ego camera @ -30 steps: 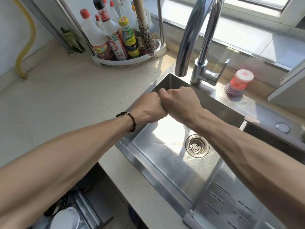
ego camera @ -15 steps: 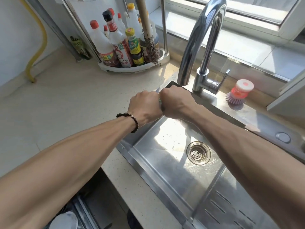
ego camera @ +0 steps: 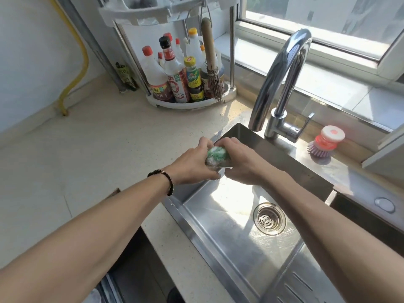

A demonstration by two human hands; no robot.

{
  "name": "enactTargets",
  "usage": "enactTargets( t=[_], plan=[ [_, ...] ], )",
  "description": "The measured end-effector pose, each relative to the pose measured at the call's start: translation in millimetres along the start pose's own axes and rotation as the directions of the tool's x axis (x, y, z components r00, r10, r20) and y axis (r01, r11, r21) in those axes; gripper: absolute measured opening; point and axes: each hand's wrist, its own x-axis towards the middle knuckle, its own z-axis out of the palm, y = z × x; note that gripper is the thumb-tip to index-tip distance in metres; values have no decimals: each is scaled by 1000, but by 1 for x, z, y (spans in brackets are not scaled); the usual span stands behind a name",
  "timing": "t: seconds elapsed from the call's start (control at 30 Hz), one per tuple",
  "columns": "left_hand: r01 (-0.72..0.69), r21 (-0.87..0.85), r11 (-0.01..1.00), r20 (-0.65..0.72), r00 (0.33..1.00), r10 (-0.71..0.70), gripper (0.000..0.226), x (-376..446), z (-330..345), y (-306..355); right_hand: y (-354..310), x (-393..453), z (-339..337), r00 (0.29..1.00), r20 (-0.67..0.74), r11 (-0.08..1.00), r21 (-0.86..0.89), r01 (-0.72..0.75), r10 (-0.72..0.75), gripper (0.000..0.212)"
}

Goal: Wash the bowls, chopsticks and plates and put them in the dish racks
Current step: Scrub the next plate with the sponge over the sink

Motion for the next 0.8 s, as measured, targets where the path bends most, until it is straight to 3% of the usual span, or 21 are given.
enactTargets(
  t=[0.07,0.2,0.27,0.4,0.5,0.63,0.73,0.8],
  plan=[
    [-23,-150,988,-41,999,17,44,-9,4,-13,4,-4,1,998,33,969,241,-53,46,54],
    [-6,-226,974,-191,981,-38,31,-19,12,-29,6,-9,-1,990,43,820,556,-135,134,45],
    [1,-330,944,-195,978,-69,25,-25,9,-32,2,-10,-1,988,62,793,590,-152,144,47],
    [28,-629,777,-110,986,-125,4,-39,-3,-43,-14,-8,-4,981,51,777,604,-179,186,52],
    [34,-720,694,-135,973,-188,17,-48,-10,-55,-34,-4,-3,975,85,739,640,-210,204,40],
    [27,-805,592,-197,930,-309,20,-59,-27,-71,-70,8,3,972,46,663,724,-192,231,49],
    [96,-689,718,-374,802,-466,10,-73,-46,-104,-107,18,4,970,5,693,699,-176,241,49],
    [113,-584,804,-442,786,-432,36,-90,-59,-122,-136,26,4,981,-1,710,691,-140,194,46]
  ],
)
